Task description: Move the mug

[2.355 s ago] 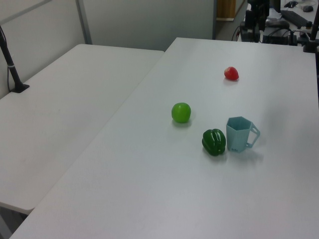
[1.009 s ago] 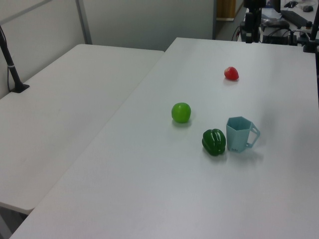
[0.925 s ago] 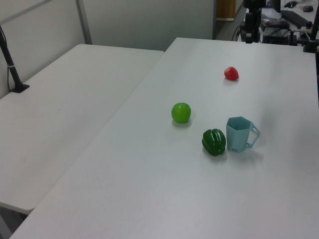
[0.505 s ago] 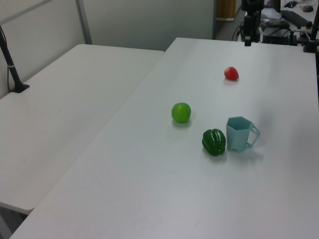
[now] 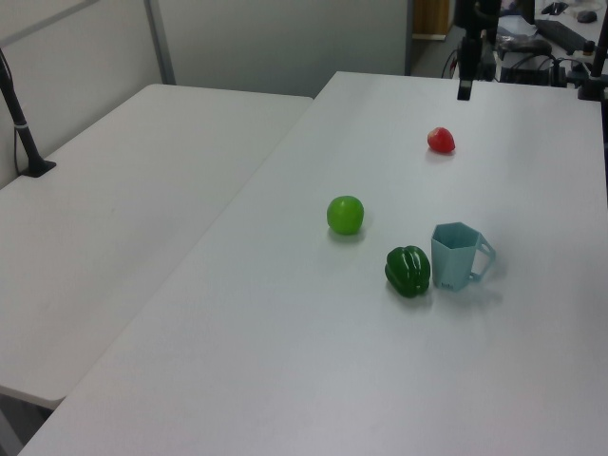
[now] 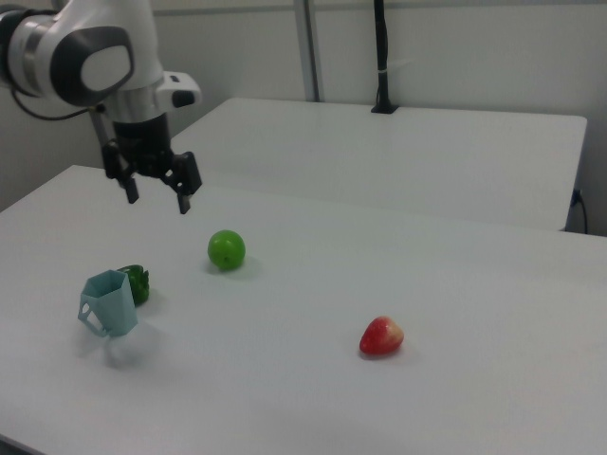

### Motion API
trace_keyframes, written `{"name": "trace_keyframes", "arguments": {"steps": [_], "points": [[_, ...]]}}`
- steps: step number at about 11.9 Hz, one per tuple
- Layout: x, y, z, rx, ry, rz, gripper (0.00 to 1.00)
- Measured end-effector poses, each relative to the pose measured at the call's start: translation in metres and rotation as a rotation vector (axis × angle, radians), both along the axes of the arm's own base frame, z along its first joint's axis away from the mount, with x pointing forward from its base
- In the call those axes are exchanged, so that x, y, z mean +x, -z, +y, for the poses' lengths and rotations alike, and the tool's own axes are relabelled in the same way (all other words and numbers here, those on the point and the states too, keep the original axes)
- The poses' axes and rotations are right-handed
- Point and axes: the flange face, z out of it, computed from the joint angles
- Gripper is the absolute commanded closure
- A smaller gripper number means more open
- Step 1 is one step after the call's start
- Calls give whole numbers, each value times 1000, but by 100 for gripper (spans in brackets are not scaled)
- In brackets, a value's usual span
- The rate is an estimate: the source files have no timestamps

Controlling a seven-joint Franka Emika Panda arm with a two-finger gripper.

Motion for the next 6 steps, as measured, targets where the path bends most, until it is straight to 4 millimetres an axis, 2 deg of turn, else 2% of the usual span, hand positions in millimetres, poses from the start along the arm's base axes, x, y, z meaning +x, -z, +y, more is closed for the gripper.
{"name": "trace_keyframes", "arguments": {"steps": [3, 6], "points": [[-31, 25, 29, 14, -85, -58, 0], [-48, 64, 55, 10, -150, -64, 3]]}}
